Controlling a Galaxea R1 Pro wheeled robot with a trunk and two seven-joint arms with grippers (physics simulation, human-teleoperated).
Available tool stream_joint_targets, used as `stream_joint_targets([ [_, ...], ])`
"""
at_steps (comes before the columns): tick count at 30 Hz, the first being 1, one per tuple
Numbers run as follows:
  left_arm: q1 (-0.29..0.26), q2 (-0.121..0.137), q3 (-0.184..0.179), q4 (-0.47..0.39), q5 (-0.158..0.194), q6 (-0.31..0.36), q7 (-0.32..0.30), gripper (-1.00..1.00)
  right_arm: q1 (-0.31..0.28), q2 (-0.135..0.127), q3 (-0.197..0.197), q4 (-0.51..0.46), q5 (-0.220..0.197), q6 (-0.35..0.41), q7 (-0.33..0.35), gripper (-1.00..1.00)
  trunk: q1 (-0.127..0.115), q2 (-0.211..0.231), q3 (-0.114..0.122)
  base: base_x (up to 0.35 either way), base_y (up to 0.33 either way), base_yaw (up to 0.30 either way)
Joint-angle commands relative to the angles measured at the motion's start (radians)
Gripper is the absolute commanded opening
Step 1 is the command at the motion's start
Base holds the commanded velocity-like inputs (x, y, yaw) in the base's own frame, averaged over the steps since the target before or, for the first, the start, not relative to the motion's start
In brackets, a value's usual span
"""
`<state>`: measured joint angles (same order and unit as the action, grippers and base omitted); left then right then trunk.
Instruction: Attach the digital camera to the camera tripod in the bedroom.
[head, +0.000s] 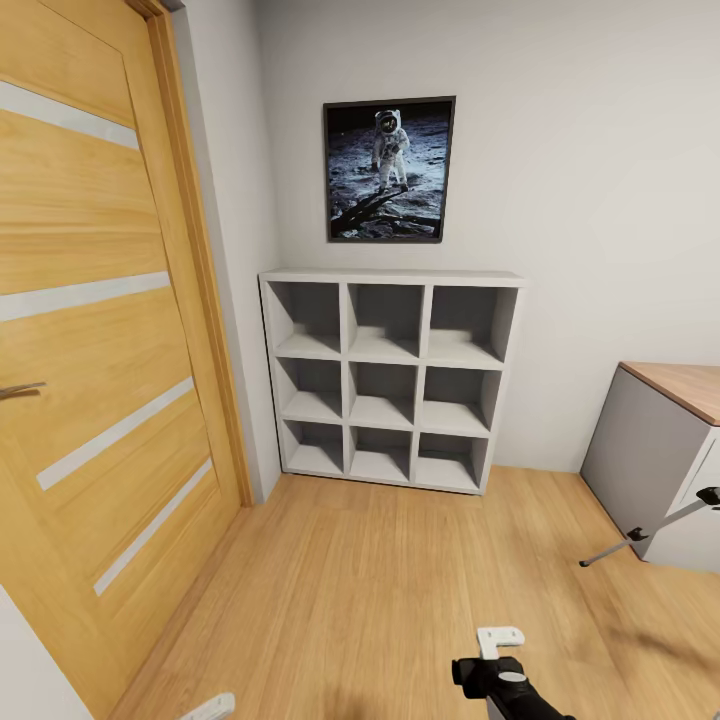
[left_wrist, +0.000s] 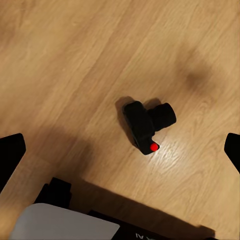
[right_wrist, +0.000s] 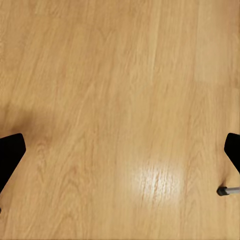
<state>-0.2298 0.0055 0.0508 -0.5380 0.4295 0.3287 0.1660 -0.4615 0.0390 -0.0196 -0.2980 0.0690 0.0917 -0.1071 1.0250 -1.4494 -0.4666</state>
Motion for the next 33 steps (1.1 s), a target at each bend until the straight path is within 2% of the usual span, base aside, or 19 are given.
stream_joint_targets([
  [1,0.0,0.0,0.0,-0.002,0.011,0.005,0.006,1.0,0.0,0.001,-0.002,-0.002,0.007,0.008,-0.002,1.0,0.0,-0.001,-0.001,0.0,0.0,0.0],
  [28,0.0,-0.002,0.003,-0.008,0.014,0.007,0.004,1.0,0.0,0.001,0.0,-0.001,0.006,0.016,0.003,1.0,0.0,-0.001,-0.001,0.0,0.0,0.0],
  [33,0.0,-0.001,0.002,-0.007,0.015,0.007,0.004,1.0,0.0,0.0,0.002,-0.001,0.007,0.016,0.005,1.0,0.019,-0.036,-0.017,0.0,0.0,0.0],
])
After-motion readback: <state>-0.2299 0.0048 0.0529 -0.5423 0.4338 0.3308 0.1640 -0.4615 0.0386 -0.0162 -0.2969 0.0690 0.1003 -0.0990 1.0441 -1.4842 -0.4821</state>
